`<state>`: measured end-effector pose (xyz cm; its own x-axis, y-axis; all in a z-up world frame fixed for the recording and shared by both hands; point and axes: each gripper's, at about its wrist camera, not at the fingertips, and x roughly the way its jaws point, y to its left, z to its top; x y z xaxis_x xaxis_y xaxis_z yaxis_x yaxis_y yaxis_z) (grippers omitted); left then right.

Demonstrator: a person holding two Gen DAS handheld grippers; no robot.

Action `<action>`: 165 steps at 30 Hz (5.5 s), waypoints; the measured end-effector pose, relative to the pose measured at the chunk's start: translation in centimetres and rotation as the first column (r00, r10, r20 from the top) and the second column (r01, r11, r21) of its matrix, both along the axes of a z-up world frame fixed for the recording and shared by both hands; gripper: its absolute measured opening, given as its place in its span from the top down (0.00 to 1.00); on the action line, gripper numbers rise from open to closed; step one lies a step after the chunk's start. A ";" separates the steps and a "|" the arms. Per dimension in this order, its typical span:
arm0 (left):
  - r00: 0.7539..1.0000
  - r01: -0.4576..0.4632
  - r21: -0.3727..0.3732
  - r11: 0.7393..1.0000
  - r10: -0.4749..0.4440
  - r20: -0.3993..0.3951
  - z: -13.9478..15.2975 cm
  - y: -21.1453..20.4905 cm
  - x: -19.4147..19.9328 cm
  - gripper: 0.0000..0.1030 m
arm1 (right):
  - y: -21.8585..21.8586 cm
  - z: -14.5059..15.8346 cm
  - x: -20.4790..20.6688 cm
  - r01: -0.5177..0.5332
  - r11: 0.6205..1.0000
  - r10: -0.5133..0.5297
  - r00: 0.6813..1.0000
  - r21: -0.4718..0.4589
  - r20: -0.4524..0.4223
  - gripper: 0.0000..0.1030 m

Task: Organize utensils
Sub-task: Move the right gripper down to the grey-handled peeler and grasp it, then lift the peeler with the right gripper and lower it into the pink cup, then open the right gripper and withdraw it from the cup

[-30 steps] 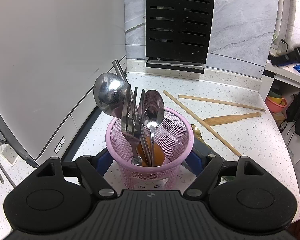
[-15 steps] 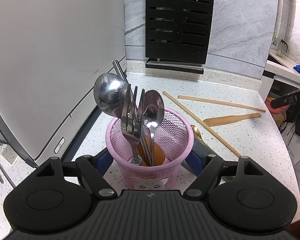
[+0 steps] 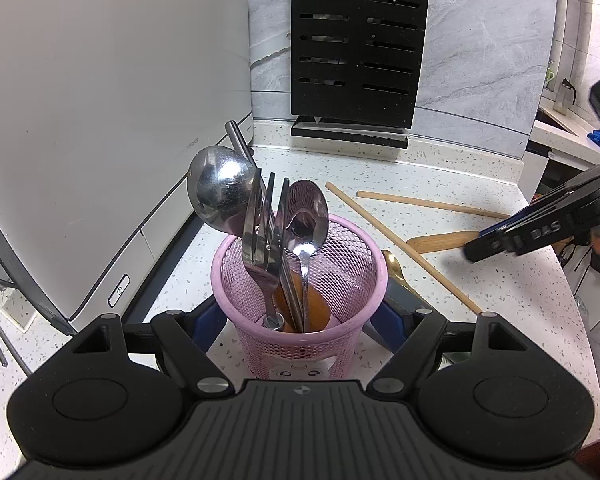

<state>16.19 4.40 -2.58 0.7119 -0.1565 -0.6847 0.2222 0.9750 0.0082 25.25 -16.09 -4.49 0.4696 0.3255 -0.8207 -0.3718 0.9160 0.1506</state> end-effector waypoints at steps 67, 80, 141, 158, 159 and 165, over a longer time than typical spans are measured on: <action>1.000 0.018 0.000 1.000 -0.018 -0.002 0.1 0.0 -0.1 0.13 | 7.5 4.2 -0.5 -0.096 0.995 0.093 0.985 0.014 0.144 0.88; 1.000 0.019 0.000 1.000 -0.019 0.000 0.1 0.0 -0.2 0.13 | 5.2 9.8 -3.9 -0.076 0.989 0.028 0.939 0.127 0.344 0.88; 1.000 0.017 -0.002 1.000 -0.017 0.002 0.3 0.0 -0.3 0.13 | 7.8 9.9 -5.1 -0.200 0.965 0.130 0.926 0.168 0.355 0.61; 1.000 0.012 -0.003 1.000 -0.012 0.003 0.1 -0.1 -0.5 0.13 | 6.3 2.0 1.8 -0.036 0.999 0.034 0.995 0.021 0.092 0.70; 1.000 0.012 -0.003 1.000 -0.012 0.003 0.1 -0.1 -0.5 0.13 | 6.4 1.4 2.1 -0.035 0.999 0.034 0.996 0.008 0.084 0.70; 1.000 0.011 -0.003 1.000 -0.011 0.002 0.1 -0.1 -0.4 0.13 | 6.9 -0.7 3.0 -0.074 0.997 0.075 0.997 -0.030 0.037 0.70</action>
<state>15.76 4.27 -2.46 0.7117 -0.1668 -0.6824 0.2332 0.9724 0.0056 28.26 -9.15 -5.20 0.4757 0.3373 -0.8124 -0.4440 0.8893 0.1093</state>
